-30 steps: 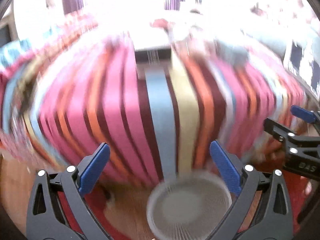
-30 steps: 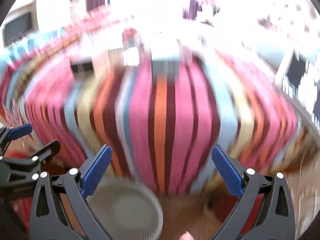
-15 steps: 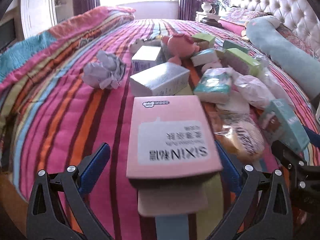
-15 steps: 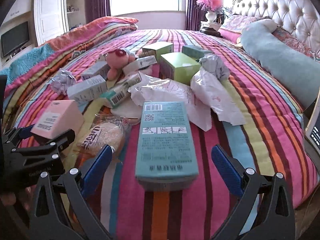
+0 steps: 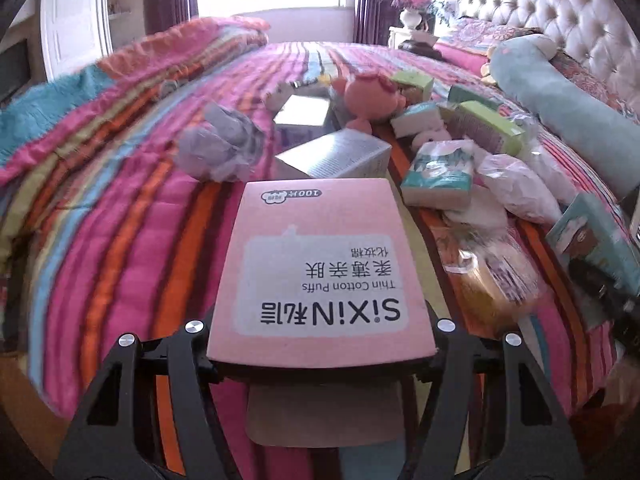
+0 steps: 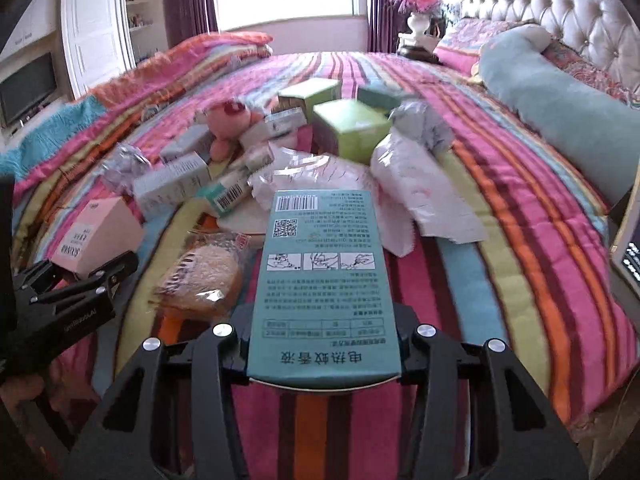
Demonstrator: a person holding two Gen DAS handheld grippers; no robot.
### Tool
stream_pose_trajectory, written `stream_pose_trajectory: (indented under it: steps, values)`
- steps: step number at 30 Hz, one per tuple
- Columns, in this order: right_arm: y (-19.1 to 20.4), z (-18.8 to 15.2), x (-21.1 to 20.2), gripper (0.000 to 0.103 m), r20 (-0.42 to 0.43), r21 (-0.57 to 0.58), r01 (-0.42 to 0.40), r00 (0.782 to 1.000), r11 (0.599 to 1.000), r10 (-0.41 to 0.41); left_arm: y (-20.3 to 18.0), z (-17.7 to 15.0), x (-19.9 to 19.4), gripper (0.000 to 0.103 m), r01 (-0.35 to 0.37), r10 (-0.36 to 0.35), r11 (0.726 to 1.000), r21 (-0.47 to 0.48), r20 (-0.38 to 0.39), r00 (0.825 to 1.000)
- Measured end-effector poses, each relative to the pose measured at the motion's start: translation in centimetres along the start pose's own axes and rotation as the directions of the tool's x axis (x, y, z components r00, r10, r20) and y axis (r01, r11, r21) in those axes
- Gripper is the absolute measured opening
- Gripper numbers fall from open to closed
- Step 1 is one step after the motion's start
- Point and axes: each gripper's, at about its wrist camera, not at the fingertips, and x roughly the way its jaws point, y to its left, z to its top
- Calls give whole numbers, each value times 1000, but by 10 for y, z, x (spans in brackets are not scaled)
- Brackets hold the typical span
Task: Collect trash
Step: 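Grasp the pink SiXiN box with left tool while right grasps teal box, then carry both boxes over the wastebasket and open both tools to drop them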
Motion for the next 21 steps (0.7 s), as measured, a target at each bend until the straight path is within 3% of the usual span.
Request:
stream_pose_trajectory:
  steps: [3,5,9,11,15,21]
  values:
    - [-3,-15,-38,45,33,-11,-47,998,999,48,2,-26,-43,63,52,-53,998,39,28,998]
    - [-1,-40,-68,45,13,-25,-138,990,990,138,0,-60,-75,63,114,-115,991,72,8,993]
    - [12,-111,-99,45,-154,-54,-271,953,961,260,-11,-133,-114,63,203,-190,973,111,-121,974]
    - [17,-144,-96,45,-260,-33,-313,920,949,295,-20,-176,-116,63,263,-234,960,92,-246,940]
    - [24,-212,-46,45,-471,26,-317,832,948,292,-38,-238,-76,63,269,-204,959,90,-439,875]
    - [32,-250,26,45,-607,-3,-285,762,958,225,-48,-275,-10,64,236,-149,969,71,-593,791]
